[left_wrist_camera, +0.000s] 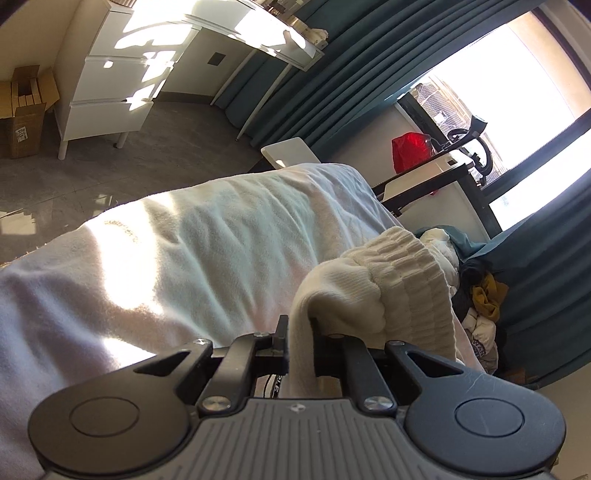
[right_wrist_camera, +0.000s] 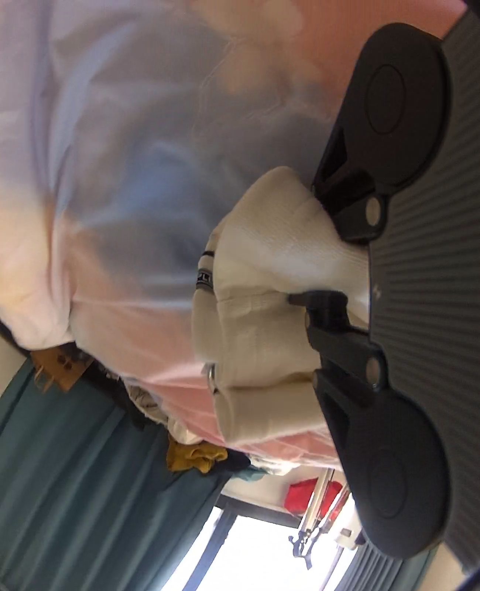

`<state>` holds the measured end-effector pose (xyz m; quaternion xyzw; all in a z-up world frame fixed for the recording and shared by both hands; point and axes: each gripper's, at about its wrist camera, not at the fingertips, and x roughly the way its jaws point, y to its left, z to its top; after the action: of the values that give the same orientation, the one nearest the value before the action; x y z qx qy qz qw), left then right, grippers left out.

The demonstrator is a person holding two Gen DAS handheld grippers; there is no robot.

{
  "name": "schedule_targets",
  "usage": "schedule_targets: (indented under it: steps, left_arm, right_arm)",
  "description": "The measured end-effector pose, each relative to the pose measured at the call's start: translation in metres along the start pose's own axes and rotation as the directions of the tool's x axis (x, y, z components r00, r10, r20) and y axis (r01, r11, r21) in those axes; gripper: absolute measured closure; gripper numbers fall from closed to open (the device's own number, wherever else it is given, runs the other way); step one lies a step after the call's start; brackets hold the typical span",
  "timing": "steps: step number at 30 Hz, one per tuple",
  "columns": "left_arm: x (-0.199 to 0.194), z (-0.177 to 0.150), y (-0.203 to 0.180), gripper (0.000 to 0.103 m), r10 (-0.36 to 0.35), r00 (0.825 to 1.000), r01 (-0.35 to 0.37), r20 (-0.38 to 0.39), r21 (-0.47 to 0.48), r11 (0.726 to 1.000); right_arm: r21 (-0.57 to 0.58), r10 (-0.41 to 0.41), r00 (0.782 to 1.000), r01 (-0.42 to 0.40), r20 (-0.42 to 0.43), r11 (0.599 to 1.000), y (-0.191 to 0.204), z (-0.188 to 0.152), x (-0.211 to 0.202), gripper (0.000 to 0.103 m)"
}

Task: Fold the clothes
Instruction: 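Grasp the other leg hem with the right gripper while the left gripper holds the cuff, then lay the held legs down and open both grippers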

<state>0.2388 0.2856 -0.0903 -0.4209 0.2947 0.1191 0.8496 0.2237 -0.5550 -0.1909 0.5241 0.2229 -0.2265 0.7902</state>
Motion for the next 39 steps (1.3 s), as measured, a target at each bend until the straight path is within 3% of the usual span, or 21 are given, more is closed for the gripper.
schedule_targets:
  steps: [5,12,15,17,20,25,29,31,32,33,35,39]
  left_arm:
    - [-0.004,-0.002,-0.002,0.089,0.035,0.999,-0.035,-0.002,0.047,0.998]
    - [-0.035,-0.006,-0.007,0.037,0.08,0.996,-0.085,0.046,0.139,0.987]
    - [-0.057,-0.011,-0.005,0.023,0.068,0.996,-0.078,0.066,0.153,0.985]
    - [-0.073,-0.017,-0.006,0.021,0.055,0.994,-0.072,0.091,0.195,0.978]
    - [-0.095,-0.035,-0.021,0.021,0.033,0.992,-0.069,0.118,0.315,0.947]
    - [-0.116,-0.085,-0.057,0.021,-0.048,0.992,-0.018,0.114,0.521,0.853]
    - [-0.121,-0.125,-0.079,0.021,-0.116,0.992,0.063,0.046,0.618,0.784]
    - [-0.115,-0.147,-0.092,0.021,-0.152,0.988,0.123,-0.012,0.654,0.747]
    - [-0.114,-0.153,-0.098,0.021,-0.168,0.985,0.149,-0.035,0.662,0.734]
    - [-0.112,-0.158,-0.104,0.021,-0.185,0.981,0.175,-0.057,0.668,0.723]
    - [-0.105,-0.166,-0.12,0.018,-0.217,0.971,0.229,-0.103,0.669,0.707]
    - [-0.08,-0.169,-0.149,0.006,-0.282,0.943,0.329,-0.177,0.622,0.711]
  right_arm:
    - [-0.25,-0.085,0.996,0.086,0.012,0.965,0.037,-0.016,-0.028,0.091]
    - [-0.463,-0.115,0.992,0.122,0.044,0.878,0.065,-0.059,-0.106,0.085]
    - [-0.567,-0.079,0.993,0.112,0.083,0.816,0.079,-0.082,-0.14,0.084]
    - [-0.624,-0.033,0.996,0.079,0.085,0.777,0.087,-0.095,-0.158,0.084]
    - [-0.694,0.056,0.998,-0.013,0.039,0.719,0.1,-0.115,-0.175,0.083]
    - [-0.8,0.13,0.991,-0.102,-0.031,0.591,0.112,-0.154,-0.191,0.079]
    - [-0.844,0.173,0.98,-0.172,-0.096,0.508,0.115,-0.178,-0.198,0.065]
    - [-0.864,0.199,0.974,-0.195,-0.112,0.465,0.118,-0.191,-0.202,0.053]
    - [-0.871,0.207,0.972,-0.196,-0.111,0.45,0.119,-0.195,-0.202,0.041]
    - [-0.876,0.216,0.97,-0.199,-0.112,0.439,0.119,-0.198,-0.203,0.029]
    - [-0.881,0.236,0.964,-0.215,-0.122,0.423,0.119,-0.202,-0.203,0.018]
    - [-0.875,0.284,0.949,-0.252,-0.139,0.414,0.117,-0.203,-0.202,0.018]
